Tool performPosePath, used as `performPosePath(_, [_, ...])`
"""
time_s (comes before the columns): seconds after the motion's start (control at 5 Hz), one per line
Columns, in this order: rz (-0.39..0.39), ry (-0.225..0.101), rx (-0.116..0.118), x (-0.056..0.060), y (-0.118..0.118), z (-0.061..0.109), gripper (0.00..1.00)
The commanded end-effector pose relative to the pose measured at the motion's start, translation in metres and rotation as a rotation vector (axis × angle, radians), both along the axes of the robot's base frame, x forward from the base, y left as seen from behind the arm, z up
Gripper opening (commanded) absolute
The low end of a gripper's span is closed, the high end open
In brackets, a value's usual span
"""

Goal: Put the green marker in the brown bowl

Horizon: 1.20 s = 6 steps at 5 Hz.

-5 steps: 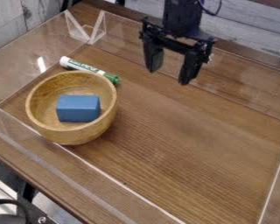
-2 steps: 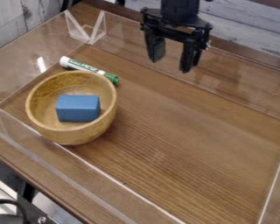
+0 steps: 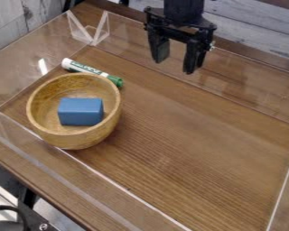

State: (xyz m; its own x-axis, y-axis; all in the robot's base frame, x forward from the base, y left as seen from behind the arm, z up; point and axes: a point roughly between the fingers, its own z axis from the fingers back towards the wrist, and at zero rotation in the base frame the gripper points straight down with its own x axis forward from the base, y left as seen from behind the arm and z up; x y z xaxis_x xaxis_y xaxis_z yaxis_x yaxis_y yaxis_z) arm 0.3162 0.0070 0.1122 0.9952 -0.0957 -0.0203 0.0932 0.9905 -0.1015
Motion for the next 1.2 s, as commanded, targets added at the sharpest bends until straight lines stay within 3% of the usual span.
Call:
performPosePath(0.0, [-0.019,-0.078,0.007,0.0007,0.0007,0.0232,1.0])
performPosePath(1.0, [-0.064,-0.115,0.003,-0.0017,-0.0053,0.028,1.0])
